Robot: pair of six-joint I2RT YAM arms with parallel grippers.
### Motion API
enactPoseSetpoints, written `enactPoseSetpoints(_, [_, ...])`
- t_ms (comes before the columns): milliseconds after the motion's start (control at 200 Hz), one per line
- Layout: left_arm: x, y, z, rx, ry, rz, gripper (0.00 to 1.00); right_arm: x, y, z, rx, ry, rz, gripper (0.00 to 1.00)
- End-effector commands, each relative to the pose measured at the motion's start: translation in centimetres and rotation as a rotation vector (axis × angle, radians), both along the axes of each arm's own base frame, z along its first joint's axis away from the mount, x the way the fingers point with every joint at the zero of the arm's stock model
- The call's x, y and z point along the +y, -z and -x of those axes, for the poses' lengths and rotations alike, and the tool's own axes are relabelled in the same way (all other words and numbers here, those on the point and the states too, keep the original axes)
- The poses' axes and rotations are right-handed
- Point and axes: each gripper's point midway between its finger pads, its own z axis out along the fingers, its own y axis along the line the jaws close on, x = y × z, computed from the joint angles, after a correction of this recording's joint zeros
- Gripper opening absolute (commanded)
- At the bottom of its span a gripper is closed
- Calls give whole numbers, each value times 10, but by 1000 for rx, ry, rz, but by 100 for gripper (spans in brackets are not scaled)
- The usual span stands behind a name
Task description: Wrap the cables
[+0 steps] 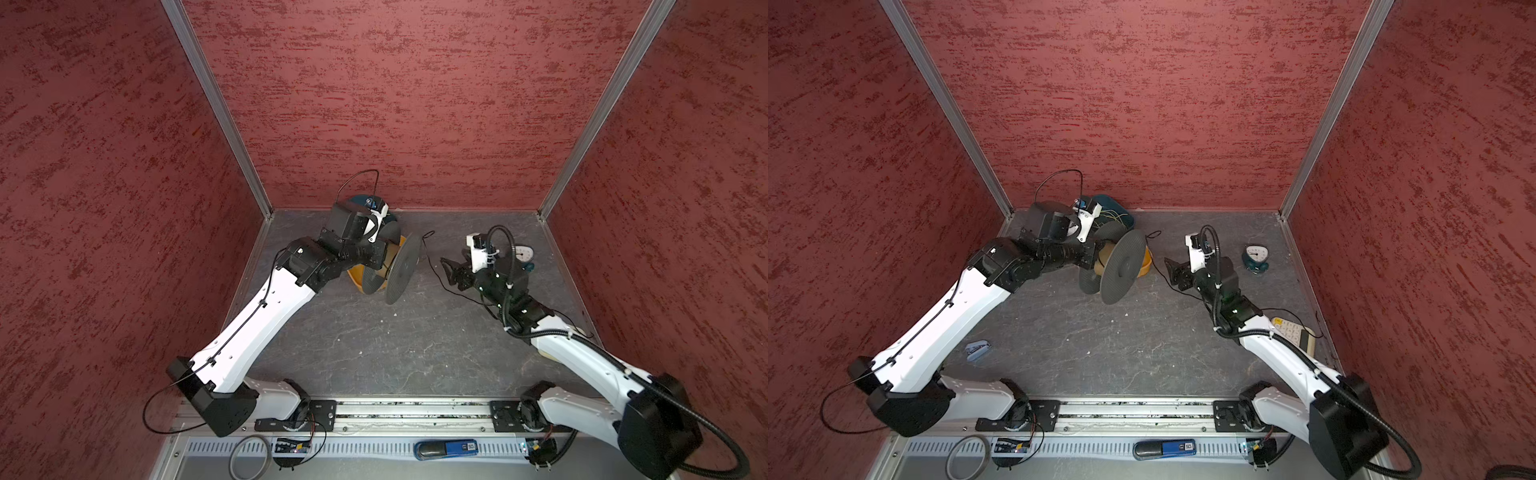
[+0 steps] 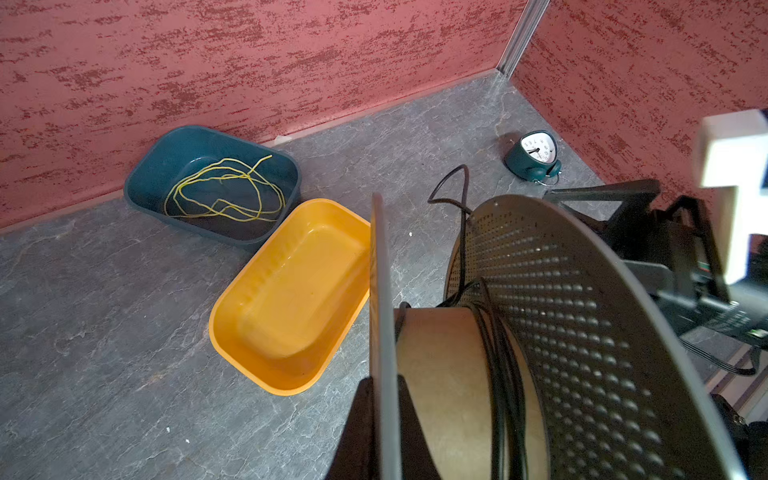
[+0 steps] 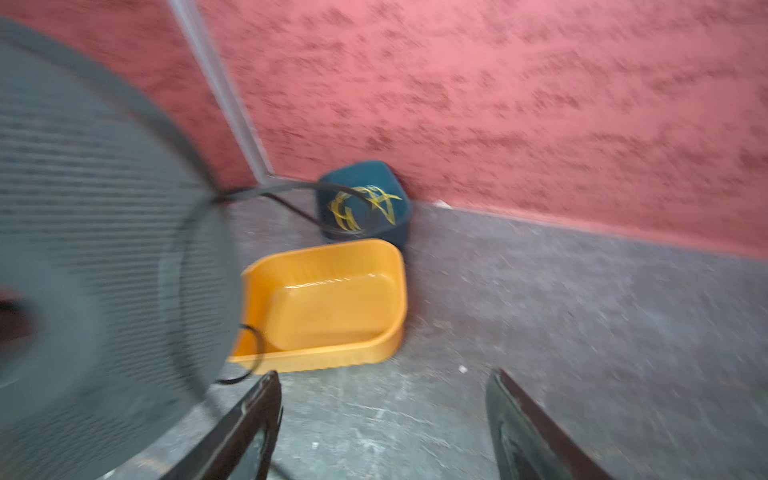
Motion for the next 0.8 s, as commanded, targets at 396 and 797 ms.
enactPoseSetpoints(396, [-7,-23,3,-25,23,85,0,73,-7,9,29,-433,-56,52])
enactPoseSetpoints(797, [31,-27,19,8,-37,143,0,51,-2,-1,36,-320,-107,0])
